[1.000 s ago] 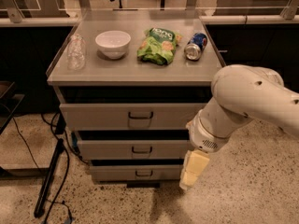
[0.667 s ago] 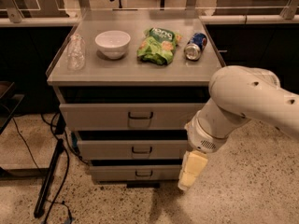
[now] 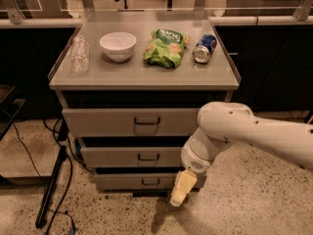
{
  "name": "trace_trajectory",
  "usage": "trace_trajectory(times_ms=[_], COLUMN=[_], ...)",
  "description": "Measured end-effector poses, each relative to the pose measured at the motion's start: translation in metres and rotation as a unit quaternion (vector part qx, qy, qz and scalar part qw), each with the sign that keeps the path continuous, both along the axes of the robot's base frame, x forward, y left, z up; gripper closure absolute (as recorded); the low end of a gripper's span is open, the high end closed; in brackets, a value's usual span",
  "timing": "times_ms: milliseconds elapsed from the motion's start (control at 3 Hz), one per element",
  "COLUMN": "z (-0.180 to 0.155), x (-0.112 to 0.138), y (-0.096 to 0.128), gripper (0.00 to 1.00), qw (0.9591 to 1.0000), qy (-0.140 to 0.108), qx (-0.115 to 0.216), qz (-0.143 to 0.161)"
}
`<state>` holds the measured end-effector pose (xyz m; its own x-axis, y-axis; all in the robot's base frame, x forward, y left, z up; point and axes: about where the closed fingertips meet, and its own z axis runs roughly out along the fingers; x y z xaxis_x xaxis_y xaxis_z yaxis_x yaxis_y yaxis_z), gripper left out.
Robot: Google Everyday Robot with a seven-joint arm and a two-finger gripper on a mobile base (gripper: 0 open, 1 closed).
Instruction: Open middle drawer
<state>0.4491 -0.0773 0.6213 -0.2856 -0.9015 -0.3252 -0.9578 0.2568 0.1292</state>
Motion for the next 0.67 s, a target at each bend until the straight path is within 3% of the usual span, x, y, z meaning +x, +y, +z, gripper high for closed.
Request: trace_trajectory(times_ms=[333, 667], z=[-0.007, -0.042], x=[0.002, 0.032], y=[0.004, 0.02], gripper=[0.0, 0.0], qw=[1.0, 0.9992], qy=[0.004, 0.017], qx=[0.006, 0.021], qz=[0.001, -0.028])
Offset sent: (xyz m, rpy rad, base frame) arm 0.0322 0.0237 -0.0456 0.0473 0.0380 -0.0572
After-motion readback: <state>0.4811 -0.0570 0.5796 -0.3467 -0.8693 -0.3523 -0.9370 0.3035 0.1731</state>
